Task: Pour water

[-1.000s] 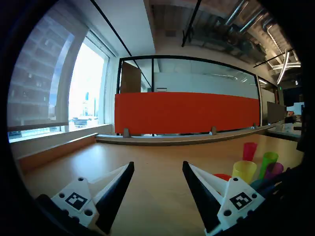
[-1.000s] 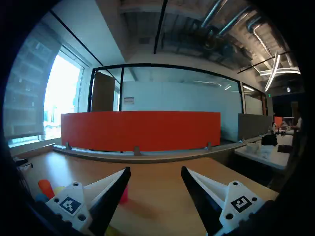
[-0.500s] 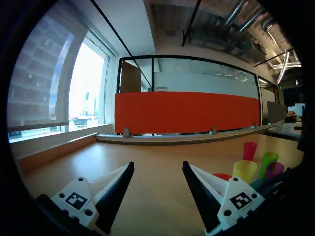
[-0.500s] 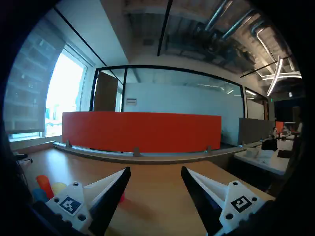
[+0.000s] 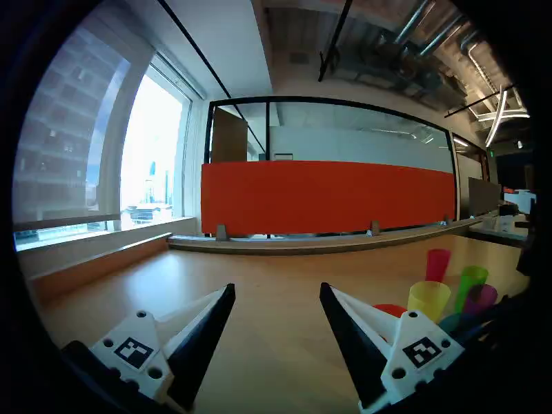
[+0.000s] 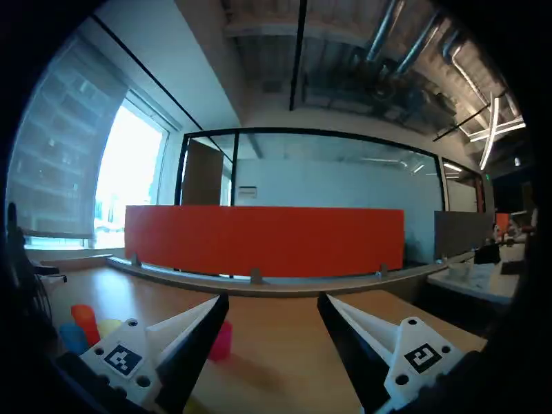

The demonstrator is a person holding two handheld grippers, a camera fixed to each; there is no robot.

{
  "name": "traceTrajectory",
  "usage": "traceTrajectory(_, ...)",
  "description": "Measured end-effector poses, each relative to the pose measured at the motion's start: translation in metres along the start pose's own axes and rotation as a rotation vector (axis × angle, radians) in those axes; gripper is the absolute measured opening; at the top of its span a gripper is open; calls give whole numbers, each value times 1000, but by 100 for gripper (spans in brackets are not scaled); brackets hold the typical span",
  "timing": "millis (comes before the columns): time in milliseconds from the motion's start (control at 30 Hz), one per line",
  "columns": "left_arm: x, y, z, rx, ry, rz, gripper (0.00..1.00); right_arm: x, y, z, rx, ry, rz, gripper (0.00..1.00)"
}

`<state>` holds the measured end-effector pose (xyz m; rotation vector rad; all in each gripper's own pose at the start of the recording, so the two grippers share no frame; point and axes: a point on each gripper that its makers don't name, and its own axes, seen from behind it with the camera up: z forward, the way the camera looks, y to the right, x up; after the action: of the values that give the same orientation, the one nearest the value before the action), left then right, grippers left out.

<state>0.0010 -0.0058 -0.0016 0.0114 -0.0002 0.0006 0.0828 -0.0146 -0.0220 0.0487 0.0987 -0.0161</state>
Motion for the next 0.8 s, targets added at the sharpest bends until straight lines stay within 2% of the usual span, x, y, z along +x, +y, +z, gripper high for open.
traceTrajectory(267,0,0,0,0,0,0,91,-27,-3,1,-10,-15,24,99)
traceTrajectory(567,0,1,0,0,0,0,91,-56,2,6,-39,-39,-17,99)
traceTrajectory(800,0,0,0,0,0,0,91,-71,8,8,-47,-58,4,99)
